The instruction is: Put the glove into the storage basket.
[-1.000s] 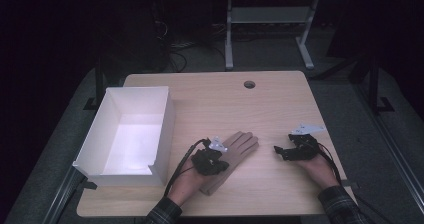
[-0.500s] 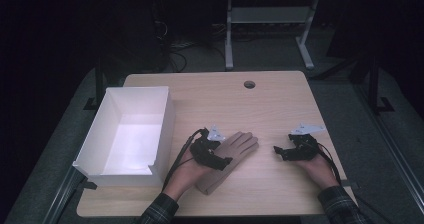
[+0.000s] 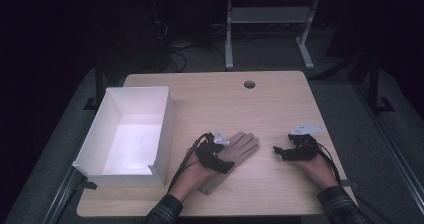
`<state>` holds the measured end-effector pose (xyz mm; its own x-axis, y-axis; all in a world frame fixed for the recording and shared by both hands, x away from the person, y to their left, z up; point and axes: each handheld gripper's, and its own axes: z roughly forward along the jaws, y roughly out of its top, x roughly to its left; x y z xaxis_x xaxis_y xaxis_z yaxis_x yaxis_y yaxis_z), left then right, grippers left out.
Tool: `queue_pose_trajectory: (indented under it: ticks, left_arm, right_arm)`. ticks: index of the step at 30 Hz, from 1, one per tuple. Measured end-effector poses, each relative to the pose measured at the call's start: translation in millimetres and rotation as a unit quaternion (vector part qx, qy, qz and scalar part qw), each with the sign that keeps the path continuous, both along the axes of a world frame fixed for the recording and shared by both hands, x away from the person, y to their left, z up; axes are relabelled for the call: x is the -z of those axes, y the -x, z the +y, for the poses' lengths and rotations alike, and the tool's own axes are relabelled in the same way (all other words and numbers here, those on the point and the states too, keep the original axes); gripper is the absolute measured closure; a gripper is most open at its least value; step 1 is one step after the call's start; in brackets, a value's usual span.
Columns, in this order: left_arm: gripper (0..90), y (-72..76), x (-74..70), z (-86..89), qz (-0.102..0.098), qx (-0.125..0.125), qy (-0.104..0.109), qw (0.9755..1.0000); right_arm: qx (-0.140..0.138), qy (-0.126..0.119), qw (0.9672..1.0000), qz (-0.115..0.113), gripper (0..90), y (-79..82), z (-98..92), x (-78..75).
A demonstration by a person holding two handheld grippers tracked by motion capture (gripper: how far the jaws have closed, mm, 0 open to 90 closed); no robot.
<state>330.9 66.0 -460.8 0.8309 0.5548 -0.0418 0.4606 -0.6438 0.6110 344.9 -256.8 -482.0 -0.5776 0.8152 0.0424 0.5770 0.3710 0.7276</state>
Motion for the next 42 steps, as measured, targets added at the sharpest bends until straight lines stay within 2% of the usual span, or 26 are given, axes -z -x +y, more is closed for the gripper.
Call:
queue_pose_trajectory:
  ticks: [2, 4, 7, 10, 15, 16, 17, 20, 25, 28, 32, 36, 42]
  left_arm:
    - [27.9, 0.6, -0.6, 0.1, 0.001, 0.005, 0.002, 1.0000]
    - [40.2, 1.9, -2.8, -0.5, 0.005, 0.020, 0.002, 0.9998]
    - [59.8, 2.8, -5.1, -1.5, 0.020, 0.032, 0.004, 0.9993]
    - [68.1, 0.7, -5.7, 0.8, 0.032, 0.031, 0.011, 0.9990]
    - [71.0, -2.2, -8.0, 4.8, 0.047, 0.021, 0.029, 0.9983]
    - [71.1, -3.1, -9.8, 6.0, 0.052, 0.022, 0.029, 0.9980]
    - [71.2, -2.7, -11.2, 6.2, 0.054, 0.017, 0.040, 0.9976]
    - [71.3, -2.0, -20.9, 7.9, 0.061, 0.010, 0.053, 0.9967]
    - [71.2, -1.9, -45.8, 10.6, 0.054, 0.000, 0.068, 0.9963]
    - [71.2, -2.9, -63.3, 14.3, 0.052, -0.008, 0.085, 0.9950]
    - [71.2, -4.0, -87.5, 20.1, 0.041, -0.017, 0.095, 0.9945]
    - [71.1, -7.9, -109.3, 28.4, 0.029, -0.020, 0.092, 0.9951]
    - [71.1, -13.2, -137.0, 42.8, 0.023, -0.027, 0.100, 0.9944]
  right_arm:
    - [0.000, 0.000, 1.0000, 0.000, 19.4, 0.1, 0.2, 0.0]
    - [-0.001, 0.001, 1.0000, 0.000, 19.4, 0.2, 0.5, -0.2]
    - [0.000, 0.000, 1.0000, 0.000, 19.4, 0.3, 0.8, 0.0]
    - [0.000, 0.000, 1.0000, 0.000, 19.4, 0.3, 0.8, -0.1]
    - [-0.001, 0.001, 1.0000, 0.000, 19.3, 0.2, 0.6, -0.2]
    - [-0.002, 0.001, 1.0000, -0.001, 19.4, 0.1, 0.6, -0.2]
    - [-0.001, 0.001, 1.0000, -0.001, 19.3, 0.1, 0.6, -0.2]
    - [-0.001, 0.000, 1.0000, 0.000, 19.3, 0.2, 0.7, -0.2]
    - [-0.001, 0.000, 1.0000, 0.000, 19.3, 0.2, 0.8, -0.1]
    - [-0.001, 0.000, 1.0000, -0.001, 19.3, 0.1, 0.7, -0.1]
    - [-0.001, 0.000, 1.0000, 0.000, 19.3, 0.2, 0.7, -0.1]
    - [-0.001, 0.000, 1.0000, 0.000, 19.3, 0.2, 0.7, -0.1]
    - [-0.002, 0.001, 1.0000, -0.001, 19.3, 0.1, 0.6, -0.1]
